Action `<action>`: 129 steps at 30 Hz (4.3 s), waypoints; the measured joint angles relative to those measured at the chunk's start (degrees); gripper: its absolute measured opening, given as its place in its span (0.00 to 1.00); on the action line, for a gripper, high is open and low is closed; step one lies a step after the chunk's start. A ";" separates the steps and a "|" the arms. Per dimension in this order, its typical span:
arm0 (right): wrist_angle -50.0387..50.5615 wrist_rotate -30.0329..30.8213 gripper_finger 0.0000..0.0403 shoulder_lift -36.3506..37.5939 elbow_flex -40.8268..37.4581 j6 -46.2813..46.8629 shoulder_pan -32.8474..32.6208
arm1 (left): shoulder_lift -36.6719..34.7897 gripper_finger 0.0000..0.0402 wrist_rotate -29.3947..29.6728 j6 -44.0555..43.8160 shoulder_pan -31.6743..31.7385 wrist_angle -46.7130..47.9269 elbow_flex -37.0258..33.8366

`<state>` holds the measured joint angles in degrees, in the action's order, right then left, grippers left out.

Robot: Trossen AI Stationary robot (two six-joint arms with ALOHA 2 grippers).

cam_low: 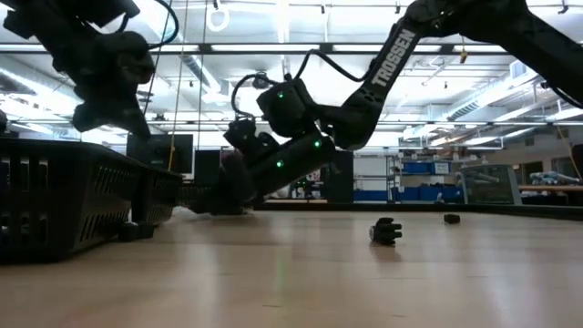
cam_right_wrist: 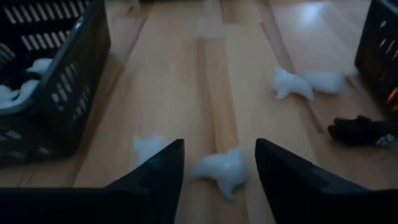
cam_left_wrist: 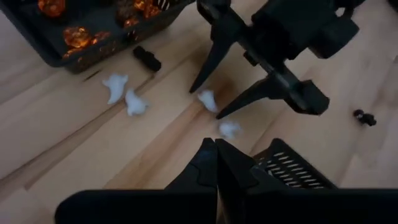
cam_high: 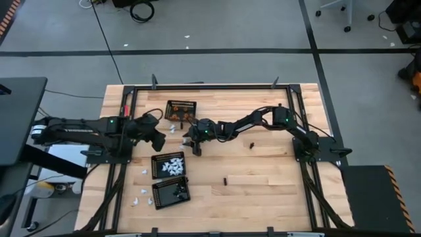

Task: Sort Halloween decoration
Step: Put the white toy into the middle black bin

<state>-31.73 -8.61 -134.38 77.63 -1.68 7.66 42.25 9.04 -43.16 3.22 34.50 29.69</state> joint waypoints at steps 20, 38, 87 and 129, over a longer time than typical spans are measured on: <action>0.89 4.00 0.33 -0.30 -0.54 -3.89 -0.60 | -4.60 0.01 -0.27 -0.31 0.00 4.07 -0.04; 5.83 1.24 0.32 5.58 -0.66 -5.96 -1.33 | -4.53 0.01 -1.73 0.92 0.03 5.20 -0.04; 22.81 -5.97 0.40 2.15 16.08 -5.97 -8.62 | -4.38 0.01 6.76 -2.57 0.17 4.77 -0.04; 13.98 -18.17 0.61 7.95 -0.81 -19.14 0.31 | -4.38 0.01 6.12 -2.78 0.07 5.14 -0.04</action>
<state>-17.75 -26.79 -126.43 76.82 -20.83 7.97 37.87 15.16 -45.93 3.29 39.64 29.65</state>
